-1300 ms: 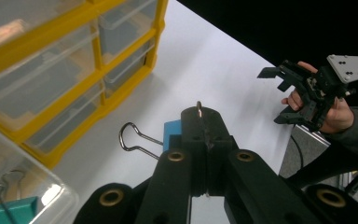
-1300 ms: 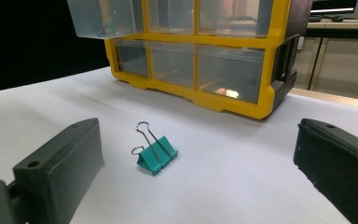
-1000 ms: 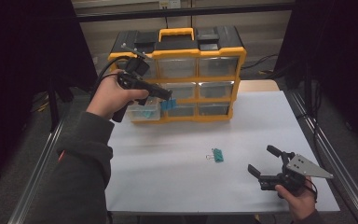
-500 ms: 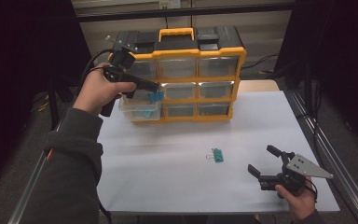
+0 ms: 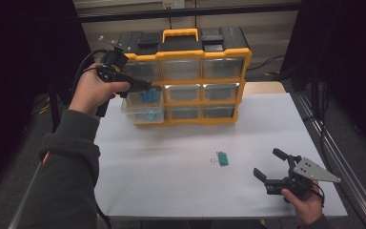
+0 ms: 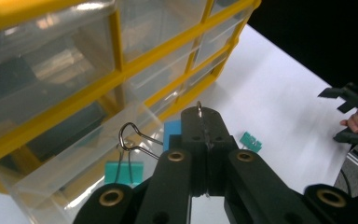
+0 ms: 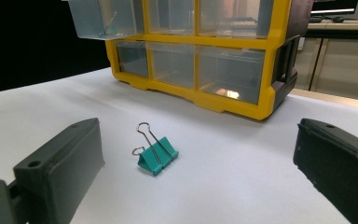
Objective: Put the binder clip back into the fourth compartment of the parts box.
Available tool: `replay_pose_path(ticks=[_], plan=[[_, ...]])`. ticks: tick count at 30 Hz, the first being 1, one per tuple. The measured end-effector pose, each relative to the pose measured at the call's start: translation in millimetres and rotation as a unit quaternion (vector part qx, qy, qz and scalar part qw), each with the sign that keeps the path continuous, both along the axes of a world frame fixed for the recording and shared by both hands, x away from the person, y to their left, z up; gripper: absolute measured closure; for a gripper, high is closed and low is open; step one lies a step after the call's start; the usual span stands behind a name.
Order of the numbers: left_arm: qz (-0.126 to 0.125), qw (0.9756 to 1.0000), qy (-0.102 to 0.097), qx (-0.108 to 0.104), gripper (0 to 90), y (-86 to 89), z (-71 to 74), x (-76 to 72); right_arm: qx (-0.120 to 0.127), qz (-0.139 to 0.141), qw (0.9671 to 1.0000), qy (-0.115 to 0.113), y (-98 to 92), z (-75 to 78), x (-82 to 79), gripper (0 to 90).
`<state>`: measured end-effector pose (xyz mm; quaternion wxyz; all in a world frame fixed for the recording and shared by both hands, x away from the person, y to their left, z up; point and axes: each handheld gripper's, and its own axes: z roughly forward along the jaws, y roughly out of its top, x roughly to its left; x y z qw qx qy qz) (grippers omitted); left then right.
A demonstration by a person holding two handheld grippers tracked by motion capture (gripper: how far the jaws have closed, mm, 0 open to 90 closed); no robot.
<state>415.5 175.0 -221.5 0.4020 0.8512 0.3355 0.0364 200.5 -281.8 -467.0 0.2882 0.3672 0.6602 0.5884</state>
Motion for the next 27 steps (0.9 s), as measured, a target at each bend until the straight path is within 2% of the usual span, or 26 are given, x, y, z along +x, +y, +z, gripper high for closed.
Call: replay_pose_path(ticks=[3, 7, 9, 12, 14, 15, 19, 21, 24, 26, 27], plan=[[0.007, 1.0, -0.003, 0.0, 90.0, 3.0, -5.2, 2.7, 0.001, -0.003, 1.0, 0.001, 0.2, 0.0, 0.1, 0.7], [0.023, 0.9996, -0.011, 0.01, 90.0, 10.4, -12.6, 7.9, 0.0, -0.001, 1.0, 0.0, 0.3, -0.1, 0.1, 0.7], [0.029, 0.9995, -0.014, 0.003, 90.0, 13.4, -16.9, 9.9, 0.001, -0.002, 1.0, -0.001, 0.2, 0.0, 0.2, 0.7], [0.031, 0.9994, -0.015, 0.009, 90.0, 16.8, -20.7, 12.6, 0.001, -0.002, 1.0, 0.0, 0.2, -0.1, 0.2, 0.7], [0.034, 0.9992, -0.02, 0.003, 90.0, 16.4, -24.1, 13.6, 0.0, 0.0, 1.0, 0.001, 0.2, -0.1, 0.2, 0.7], [0.032, 0.9992, -0.022, 0.009, 90.0, 16.8, -24.8, 14.5, 0.0, -0.001, 1.0, 0.001, 0.3, 0.0, 0.1, 0.7], [0.036, 0.9991, -0.022, 0.005, 90.0, 15.6, -29.9, 16.0, 0.001, -0.001, 1.0, 0.0, 0.3, -0.1, 0.2, 0.7], [0.029, 0.9992, -0.023, 0.013, 90.0, 17.6, -31.3, 16.9, 0.002, -0.002, 1.0, 0.001, 0.4, -0.1, 0.1, 0.7], [0.038, 0.999, -0.022, 0.006, 89.9, 19.3, -33.5, 16.2, 0.002, -0.001, 1.0, 0.001, 0.0, 0.1, -0.1, 0.7], [0.035, 0.9989, -0.026, 0.015, 89.8, 22.3, -34.7, 16.2, 0.001, 0.0, 1.0, 0.001, -0.2, 0.0, -0.2, 0.7], [0.035, 0.999, -0.027, 0.009, 89.2, 22.2, -36.1, 16.1, 0.001, 0.0, 1.0, 0.001, -0.2, 0.1, -0.2, 0.7]])
